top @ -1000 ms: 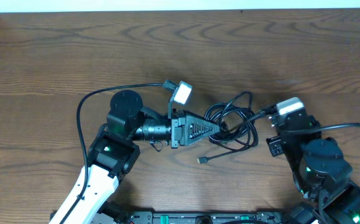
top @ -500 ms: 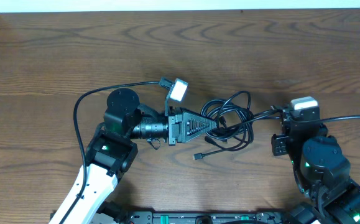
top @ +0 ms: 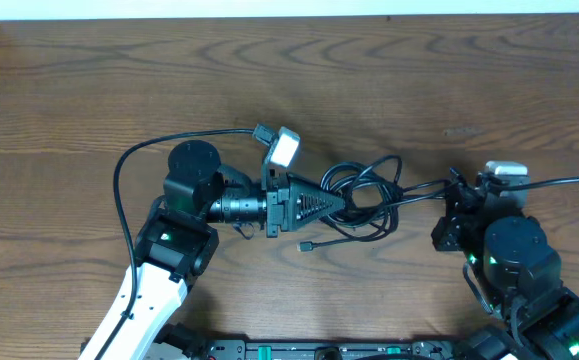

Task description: Untangle cables

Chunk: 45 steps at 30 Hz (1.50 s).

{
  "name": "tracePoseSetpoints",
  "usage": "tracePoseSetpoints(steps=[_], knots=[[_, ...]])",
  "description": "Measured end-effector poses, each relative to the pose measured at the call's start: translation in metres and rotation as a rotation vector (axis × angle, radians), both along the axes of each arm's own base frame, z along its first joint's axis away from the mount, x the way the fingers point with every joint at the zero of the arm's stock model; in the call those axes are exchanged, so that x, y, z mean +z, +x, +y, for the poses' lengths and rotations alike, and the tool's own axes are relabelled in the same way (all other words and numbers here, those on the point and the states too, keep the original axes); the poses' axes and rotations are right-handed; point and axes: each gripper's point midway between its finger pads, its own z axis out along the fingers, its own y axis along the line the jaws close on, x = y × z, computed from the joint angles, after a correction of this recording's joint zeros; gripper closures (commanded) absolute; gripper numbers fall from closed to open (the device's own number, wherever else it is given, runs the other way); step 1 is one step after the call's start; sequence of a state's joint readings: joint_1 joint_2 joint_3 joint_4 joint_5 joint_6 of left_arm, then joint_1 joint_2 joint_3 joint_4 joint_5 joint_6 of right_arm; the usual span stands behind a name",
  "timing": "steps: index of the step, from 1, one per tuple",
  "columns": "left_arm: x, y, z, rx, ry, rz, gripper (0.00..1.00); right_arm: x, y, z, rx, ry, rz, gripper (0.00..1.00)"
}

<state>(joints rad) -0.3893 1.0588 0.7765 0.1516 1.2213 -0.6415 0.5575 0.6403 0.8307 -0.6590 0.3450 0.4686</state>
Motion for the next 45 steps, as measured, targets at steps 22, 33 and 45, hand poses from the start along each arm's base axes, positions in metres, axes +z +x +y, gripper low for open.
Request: tracePoseSetpoints(steps=[22, 33, 45], knots=[[-0.019, -0.004, 0.004, -0.010, 0.052, -0.008, 0.93, -0.003, -0.002, 0.005, 0.139, -0.201, -0.025, 0.01], [-0.029, 0.002, 0.005, 0.042, 0.090, 0.055, 0.93, -0.005, -0.018, 0.045, 0.538, -0.437, -0.121, 0.06], [-0.041, 0.001, 0.008, 0.071, 0.125, 0.209, 0.93, 0.003, -0.024, 0.062, 0.829, -0.863, -0.360, 0.14]])
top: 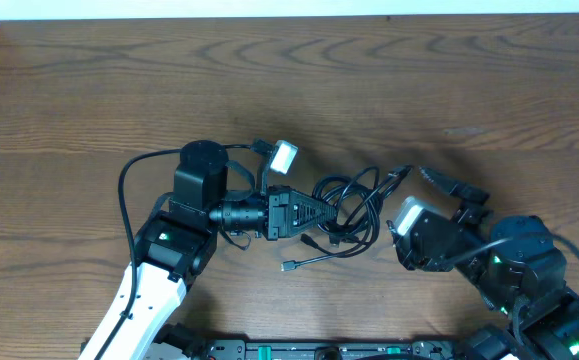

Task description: Untangle cables

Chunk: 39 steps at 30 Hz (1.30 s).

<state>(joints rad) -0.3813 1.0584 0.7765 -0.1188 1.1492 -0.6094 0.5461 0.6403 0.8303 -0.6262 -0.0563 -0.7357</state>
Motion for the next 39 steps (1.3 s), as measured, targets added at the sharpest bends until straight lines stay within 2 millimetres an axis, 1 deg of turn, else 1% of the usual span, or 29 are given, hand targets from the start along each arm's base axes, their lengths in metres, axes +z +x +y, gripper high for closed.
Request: tracePoseSetpoints(steps=[4, 7, 12, 16, 20, 23, 29, 31, 34, 39], knots=[[-0.001, -0.001, 0.000, 0.001, 0.003, 0.012, 0.92, 0.000, -0.003, 0.004, 0.102, -0.119, -0.088, 0.21], [-0.001, -0.001, 0.000, 0.001, 0.003, 0.016, 0.93, 0.001, -0.008, 0.011, 0.180, -0.164, -0.130, 0.24], [0.000, -0.003, 0.000, -0.011, -0.004, 0.027, 0.93, 0.001, -0.018, 0.024, 0.309, -0.192, -0.173, 0.26], [0.002, -0.007, -0.001, -0.032, -0.014, 0.032, 0.93, -0.007, -0.018, 0.032, 0.368, -0.209, -0.155, 0.29], [0.003, -0.010, -0.001, -0.051, -0.023, 0.036, 0.93, -0.019, -0.013, 0.038, 0.395, -0.230, -0.120, 0.41], [0.004, -0.011, -0.001, -0.057, -0.026, 0.039, 0.93, -0.025, -0.010, 0.040, 0.399, -0.243, -0.103, 0.44], [0.004, -0.013, -0.001, -0.064, -0.029, 0.040, 0.92, -0.025, -0.008, 0.038, 0.388, -0.255, -0.106, 0.53], [0.004, -0.013, -0.001, -0.064, -0.029, 0.041, 0.92, -0.027, -0.009, 0.037, 0.386, -0.259, -0.098, 0.59], [0.005, -0.013, -0.001, -0.066, -0.031, 0.040, 0.92, -0.031, -0.011, 0.035, 0.388, -0.270, -0.081, 0.72], [0.009, -0.011, -0.002, -0.070, -0.045, 0.008, 0.92, -0.041, -0.016, 0.031, 0.390, -0.289, -0.037, 0.81]])
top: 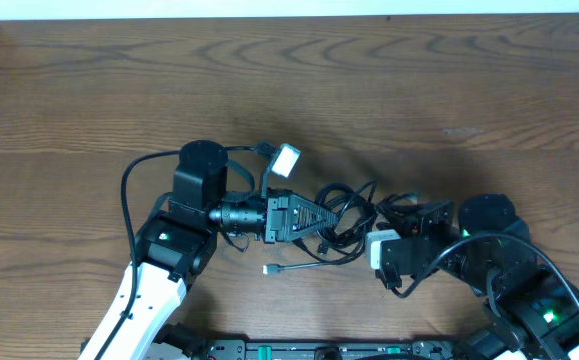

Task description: Untangle cables

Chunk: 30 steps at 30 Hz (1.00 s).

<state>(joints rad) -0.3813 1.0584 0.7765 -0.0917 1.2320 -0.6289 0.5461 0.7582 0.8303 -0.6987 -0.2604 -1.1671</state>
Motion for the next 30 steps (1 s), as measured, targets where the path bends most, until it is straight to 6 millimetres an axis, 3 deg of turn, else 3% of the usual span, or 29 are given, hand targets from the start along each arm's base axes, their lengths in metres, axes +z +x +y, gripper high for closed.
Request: tracePoseSetpoints(steps=[3, 6, 11, 19, 26, 30], knots=[[0.002, 0.001, 0.000, 0.000, -0.005, -0.013, 0.93, -0.001, -0.001, 0.000, 0.000, -0.003, 0.006, 0.82], [0.002, 0.001, 0.000, 0.000, -0.006, -0.014, 0.93, -0.002, -0.001, -0.001, 0.000, -0.004, 0.008, 0.72], [0.004, 0.002, -0.001, -0.001, -0.013, -0.032, 0.92, -0.002, -0.003, 0.000, 0.009, -0.001, 0.016, 0.64], [0.025, -0.002, -0.003, -0.055, -0.085, -0.146, 0.93, -0.005, -0.009, 0.003, 0.033, 0.005, 0.041, 0.64], [0.027, -0.004, -0.003, -0.068, -0.093, -0.138, 0.93, -0.008, -0.011, 0.008, 0.064, 0.016, 0.067, 0.67], [0.028, -0.004, -0.003, -0.071, -0.095, -0.137, 0.92, -0.009, -0.010, 0.012, 0.074, 0.020, 0.077, 0.64]])
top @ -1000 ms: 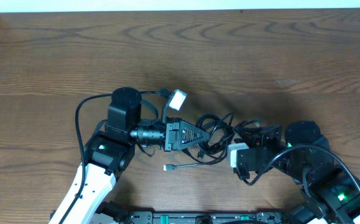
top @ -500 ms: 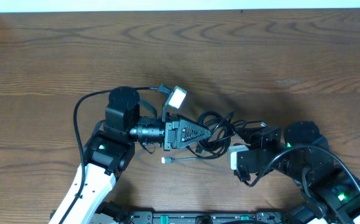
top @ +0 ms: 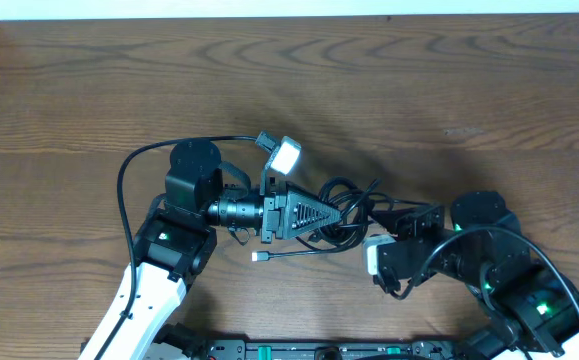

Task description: Untangle cables

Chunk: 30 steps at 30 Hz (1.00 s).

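Note:
A black cable bundle (top: 353, 194) lies in tangled loops at the table's middle. A thin tail (top: 299, 251) runs out of it to the left and ends in a small silver plug (top: 258, 257). My left gripper (top: 341, 211) points right, its fingers closed to a point on the bundle's left side. My right gripper (top: 377, 216) points left and reaches into the bundle's right side. Its dark fingers merge with the cables, so their state is hidden.
The left arm's own black lead (top: 124, 190) arcs out to the left of its base. The wooden table (top: 449, 90) stretches behind both arms to a white strip at the far edge. The right arm's body (top: 509, 270) fills the near right corner.
The left gripper has tilted and shifted slightly. The bundle sits a little more compact between the grippers, and the loose plug end has slid a bit left. The right gripper stays at the bundle's right side.
At first the left gripper held the bundle while the right gripper, far to the right, had a strand stretched out. Then the right gripper was turned away, with that strand lying slack. Later it was at the bundle's right side, where it remains, and the plug tail trails further left.

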{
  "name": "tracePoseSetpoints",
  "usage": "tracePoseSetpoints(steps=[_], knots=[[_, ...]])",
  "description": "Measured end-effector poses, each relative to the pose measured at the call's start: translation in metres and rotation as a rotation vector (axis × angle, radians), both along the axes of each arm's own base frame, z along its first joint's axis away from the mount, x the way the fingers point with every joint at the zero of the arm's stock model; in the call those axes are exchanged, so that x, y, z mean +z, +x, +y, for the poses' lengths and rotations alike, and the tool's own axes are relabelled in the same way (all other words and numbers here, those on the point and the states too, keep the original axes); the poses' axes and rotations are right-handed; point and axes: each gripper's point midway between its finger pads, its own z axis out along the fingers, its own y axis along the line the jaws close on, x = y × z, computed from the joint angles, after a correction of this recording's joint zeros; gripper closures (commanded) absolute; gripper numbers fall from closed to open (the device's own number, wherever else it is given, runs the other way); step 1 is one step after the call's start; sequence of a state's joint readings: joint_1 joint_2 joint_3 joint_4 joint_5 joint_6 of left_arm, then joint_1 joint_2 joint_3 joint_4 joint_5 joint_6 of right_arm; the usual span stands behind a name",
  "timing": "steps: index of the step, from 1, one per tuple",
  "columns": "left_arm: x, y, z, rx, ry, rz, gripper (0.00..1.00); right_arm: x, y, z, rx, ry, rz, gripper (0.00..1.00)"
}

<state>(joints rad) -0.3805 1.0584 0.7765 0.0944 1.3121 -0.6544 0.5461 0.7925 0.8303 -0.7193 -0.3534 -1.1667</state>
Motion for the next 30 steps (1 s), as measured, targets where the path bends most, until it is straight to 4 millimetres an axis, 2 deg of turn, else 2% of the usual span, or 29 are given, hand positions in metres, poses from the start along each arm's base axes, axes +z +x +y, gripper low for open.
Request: tracePoseSetpoints(steps=[7, 8, 10, 16, 20, 25, 30], knots=[[0.002, -0.003, 0.000, -0.021, -0.008, -0.004, 0.93, 0.000, 0.003, 0.006, 0.017, 0.014, 0.003, 0.70], [0.002, -0.004, 0.000, -0.022, -0.009, -0.004, 0.92, -0.001, 0.004, 0.007, 0.020, 0.014, 0.007, 0.74], [0.002, -0.004, 0.000, -0.024, -0.009, -0.004, 0.93, -0.002, 0.004, 0.008, 0.026, 0.014, 0.012, 0.99], [0.003, -0.006, 0.001, -0.038, -0.015, -0.008, 0.93, -0.002, 0.004, 0.010, 0.030, 0.020, 0.020, 0.99], [0.004, -0.005, 0.001, -0.034, -0.016, -0.014, 0.93, 0.006, 0.011, 0.013, -0.010, 0.065, 0.016, 0.99], [0.002, 0.001, 0.001, 0.002, -0.006, -0.013, 0.93, 0.027, 0.021, 0.015, -0.081, 0.164, -0.001, 0.99], [-0.001, 0.009, 0.001, 0.050, 0.009, -0.010, 0.93, 0.059, 0.015, 0.012, -0.120, 0.293, -0.033, 0.99]])
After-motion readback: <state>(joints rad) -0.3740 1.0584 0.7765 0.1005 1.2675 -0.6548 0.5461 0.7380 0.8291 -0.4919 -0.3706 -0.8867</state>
